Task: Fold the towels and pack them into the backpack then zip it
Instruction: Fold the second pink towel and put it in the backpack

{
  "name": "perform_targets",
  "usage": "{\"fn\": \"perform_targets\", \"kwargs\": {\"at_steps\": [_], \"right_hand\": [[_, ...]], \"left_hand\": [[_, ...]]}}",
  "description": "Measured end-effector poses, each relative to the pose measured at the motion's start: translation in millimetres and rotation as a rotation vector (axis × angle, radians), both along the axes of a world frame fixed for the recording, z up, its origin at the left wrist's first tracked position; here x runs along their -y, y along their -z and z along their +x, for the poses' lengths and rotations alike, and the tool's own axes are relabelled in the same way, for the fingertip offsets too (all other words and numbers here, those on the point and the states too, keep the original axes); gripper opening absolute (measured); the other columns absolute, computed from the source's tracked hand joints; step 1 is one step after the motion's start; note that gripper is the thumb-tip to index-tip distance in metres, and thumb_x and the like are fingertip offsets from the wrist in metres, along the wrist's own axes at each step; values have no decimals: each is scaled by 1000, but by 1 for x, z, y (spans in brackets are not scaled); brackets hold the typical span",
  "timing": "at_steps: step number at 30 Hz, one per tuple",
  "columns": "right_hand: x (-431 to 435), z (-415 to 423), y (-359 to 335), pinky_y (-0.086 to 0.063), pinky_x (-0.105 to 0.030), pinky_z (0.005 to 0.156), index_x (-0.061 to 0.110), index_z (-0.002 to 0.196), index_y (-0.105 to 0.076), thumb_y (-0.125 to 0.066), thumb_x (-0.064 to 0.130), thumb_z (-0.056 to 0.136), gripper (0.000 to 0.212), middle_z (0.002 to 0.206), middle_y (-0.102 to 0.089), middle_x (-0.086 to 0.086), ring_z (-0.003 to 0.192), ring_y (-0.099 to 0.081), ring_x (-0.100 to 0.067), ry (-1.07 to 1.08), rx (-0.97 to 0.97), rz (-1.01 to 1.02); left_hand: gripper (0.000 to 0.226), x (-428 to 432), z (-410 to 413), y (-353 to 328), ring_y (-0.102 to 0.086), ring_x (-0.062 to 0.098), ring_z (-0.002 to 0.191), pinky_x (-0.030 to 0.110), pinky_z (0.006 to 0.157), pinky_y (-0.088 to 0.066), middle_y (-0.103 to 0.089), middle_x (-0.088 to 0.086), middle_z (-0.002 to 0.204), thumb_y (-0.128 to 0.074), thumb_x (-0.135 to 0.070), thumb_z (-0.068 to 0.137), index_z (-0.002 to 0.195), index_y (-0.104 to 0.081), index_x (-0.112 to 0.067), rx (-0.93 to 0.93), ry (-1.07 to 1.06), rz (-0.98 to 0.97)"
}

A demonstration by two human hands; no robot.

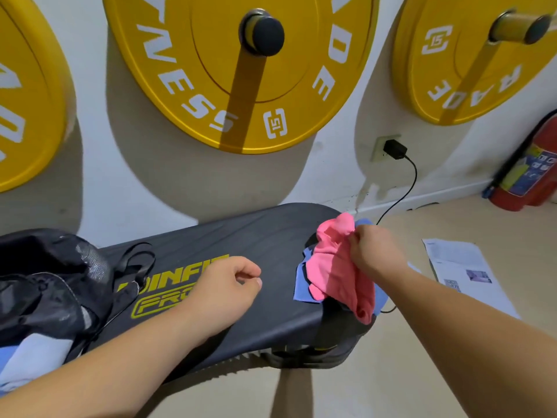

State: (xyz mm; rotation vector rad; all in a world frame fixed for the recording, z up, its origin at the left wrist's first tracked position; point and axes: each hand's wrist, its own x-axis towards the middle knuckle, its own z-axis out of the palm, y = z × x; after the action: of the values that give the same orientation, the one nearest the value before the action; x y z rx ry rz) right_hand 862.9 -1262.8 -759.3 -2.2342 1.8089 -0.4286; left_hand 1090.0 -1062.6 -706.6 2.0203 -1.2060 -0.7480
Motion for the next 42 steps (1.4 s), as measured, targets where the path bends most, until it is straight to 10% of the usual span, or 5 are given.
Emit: {"fn": "perform_targets", "kwargs": {"at_steps": [16,20,29,36,42], "right_hand": [[-145,136,-253,-42,-26,55,12,91,-58,-51,31,105,24,73,-56,-7,64,-52,-13,-545,1105,149],[-182,143,-274,-42,-35,66,20,84,-62,-58,42,91,23,80,-57,-12,75,-51,-23,-578,1225,325],[-215,124,-222,-51,-36,65,5,98,-63,-82,14,82,26,84,-68,-29,69,-64,-26,-365,1024,541],[-218,129,-182,-45,-31,58,12,82,-74,-62,31,99,28,73,-67,-7,66,-57,-15,-510,841,640],[-162,124,-155,-38,-28,56,3,78,-63,-57,32,100,37,58,-49,5,56,-44,-9,-345,521,146]], "left_hand": [[61,-51,46,-134,-56,-5,115,9,86,-45,-52,-26,130,-76,-28,87,140,-48,-40,28,-139,-603],[29,-77,59,-159,-67,-6,94,18,84,-49,-75,-21,99,-76,-8,82,103,-74,-28,-142,-18,-561],[19,-119,77,-123,-56,24,70,53,69,-48,-68,28,83,-62,-40,86,88,-65,-22,-383,-15,-493],[9,-122,79,-108,-67,13,73,37,75,-54,-72,2,79,-71,-19,91,85,-68,-24,-114,137,-453],[27,-122,122,-82,-40,7,55,28,54,-28,-51,-8,57,-82,-40,79,82,-65,-20,-21,250,-140]]}}
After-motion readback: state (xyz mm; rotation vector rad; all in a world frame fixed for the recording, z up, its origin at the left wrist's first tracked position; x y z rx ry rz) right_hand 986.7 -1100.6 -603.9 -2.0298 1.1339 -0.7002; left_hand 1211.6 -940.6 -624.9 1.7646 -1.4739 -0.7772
